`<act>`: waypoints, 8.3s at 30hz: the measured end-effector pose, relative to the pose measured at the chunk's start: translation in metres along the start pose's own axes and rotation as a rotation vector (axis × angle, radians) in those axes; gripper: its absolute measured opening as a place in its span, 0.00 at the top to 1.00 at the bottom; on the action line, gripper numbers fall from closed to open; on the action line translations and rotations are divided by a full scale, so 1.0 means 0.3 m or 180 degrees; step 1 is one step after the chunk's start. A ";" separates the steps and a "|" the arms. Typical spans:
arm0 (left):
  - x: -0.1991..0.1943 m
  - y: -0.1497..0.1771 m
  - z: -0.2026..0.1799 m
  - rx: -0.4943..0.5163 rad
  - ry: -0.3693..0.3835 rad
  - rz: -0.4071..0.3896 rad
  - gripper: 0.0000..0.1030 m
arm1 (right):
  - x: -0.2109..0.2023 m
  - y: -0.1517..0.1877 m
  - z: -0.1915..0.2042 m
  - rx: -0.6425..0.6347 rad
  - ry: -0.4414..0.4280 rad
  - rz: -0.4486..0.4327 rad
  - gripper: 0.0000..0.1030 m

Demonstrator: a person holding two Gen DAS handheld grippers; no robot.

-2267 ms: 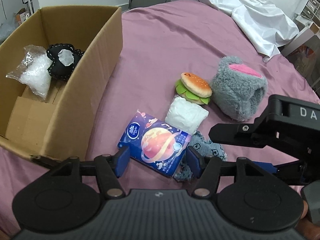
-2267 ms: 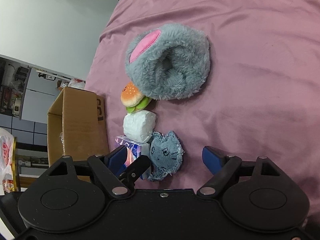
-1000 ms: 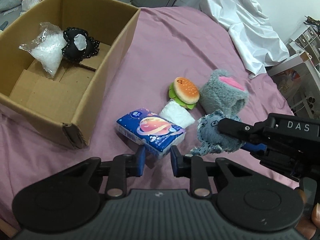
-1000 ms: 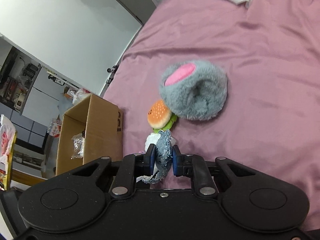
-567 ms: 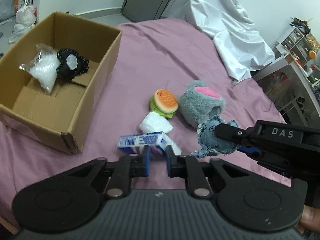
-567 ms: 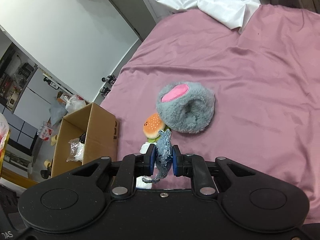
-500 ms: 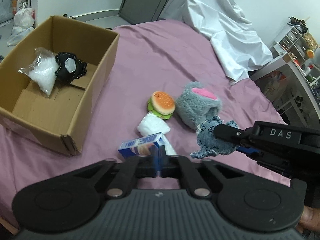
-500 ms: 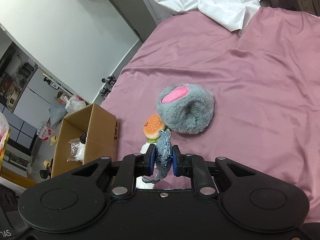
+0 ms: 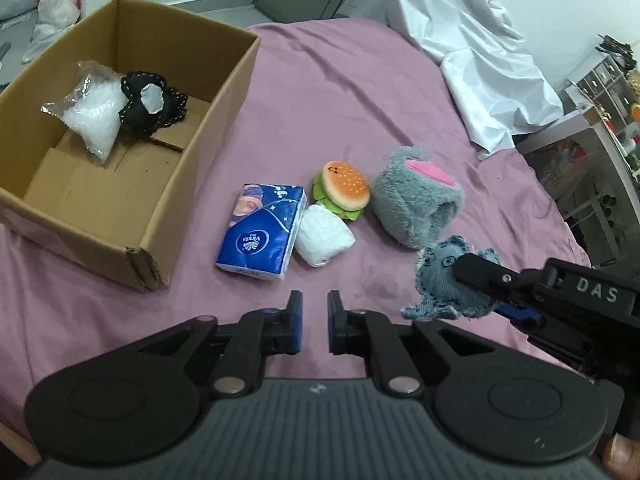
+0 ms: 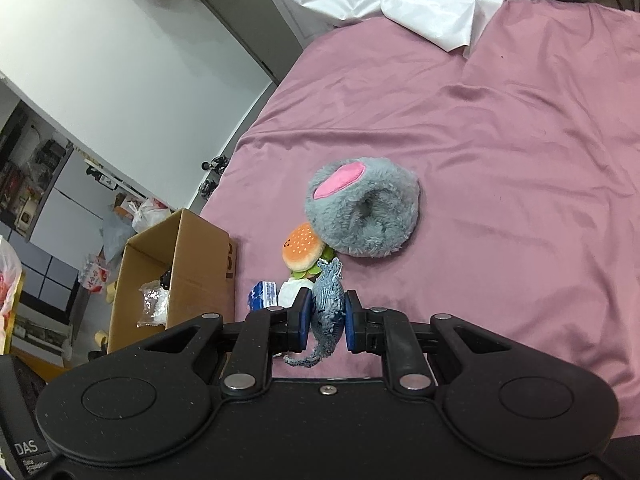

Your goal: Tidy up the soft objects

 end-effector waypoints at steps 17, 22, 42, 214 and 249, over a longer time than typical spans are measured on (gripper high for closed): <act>0.118 -0.037 -0.004 -0.0143 -0.0210 -0.0117 0.22 | 0.060 0.007 -0.059 0.0316 -0.0131 0.0059 0.83; 0.129 -0.042 0.011 -0.0177 -0.0288 -0.0340 0.23 | 0.074 0.008 -0.064 0.0343 -0.0188 0.0081 0.83; 0.145 -0.011 0.048 -0.0163 -0.0368 -0.0495 0.77 | 0.094 0.007 -0.070 0.0377 -0.0246 0.0147 0.83; -0.233 -0.091 -0.106 0.0402 -0.0417 -0.0987 0.08 | -0.049 -0.049 -0.046 0.0248 0.0048 -0.0482 0.01; 0.135 -0.081 -0.344 0.0884 -0.0122 -0.0439 0.47 | 0.117 -0.057 -0.282 0.1161 -0.0113 -0.0387 0.49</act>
Point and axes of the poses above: each gripper's, at about its wrist camera, not at the fingertips, and x roughly the way its jaws point, z to its left, y to its underside, the point moved 2 cm from there along x, roughly the way its jaws point, and after that the axes turned 12 degrees about -x, right-handed, at the moved point
